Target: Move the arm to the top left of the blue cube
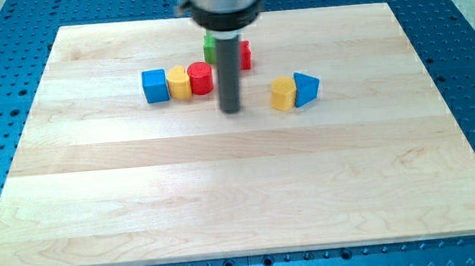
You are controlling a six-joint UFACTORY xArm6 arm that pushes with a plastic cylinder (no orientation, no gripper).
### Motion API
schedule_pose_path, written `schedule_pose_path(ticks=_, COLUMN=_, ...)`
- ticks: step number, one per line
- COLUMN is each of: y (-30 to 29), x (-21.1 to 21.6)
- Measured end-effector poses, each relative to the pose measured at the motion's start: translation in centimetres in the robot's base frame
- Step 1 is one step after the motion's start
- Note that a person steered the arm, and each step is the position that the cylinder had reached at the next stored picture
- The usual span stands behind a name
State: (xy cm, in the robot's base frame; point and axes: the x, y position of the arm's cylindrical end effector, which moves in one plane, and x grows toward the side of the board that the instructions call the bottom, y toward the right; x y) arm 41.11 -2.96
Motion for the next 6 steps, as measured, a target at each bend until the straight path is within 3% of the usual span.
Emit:
schedule_pose_path(ticks=1, y=-6.3, x=0.1)
schedule_pose_path(ticks=2, y=-7.5, x=0.1)
schedule_pose_path(ticks=4, y=-23.1, x=0.1)
schedule_pose_path(ticks=5, y=-20.1, x=-4.4)
schedule_pose_path(ticks=6, y=-13.8, x=-12.2)
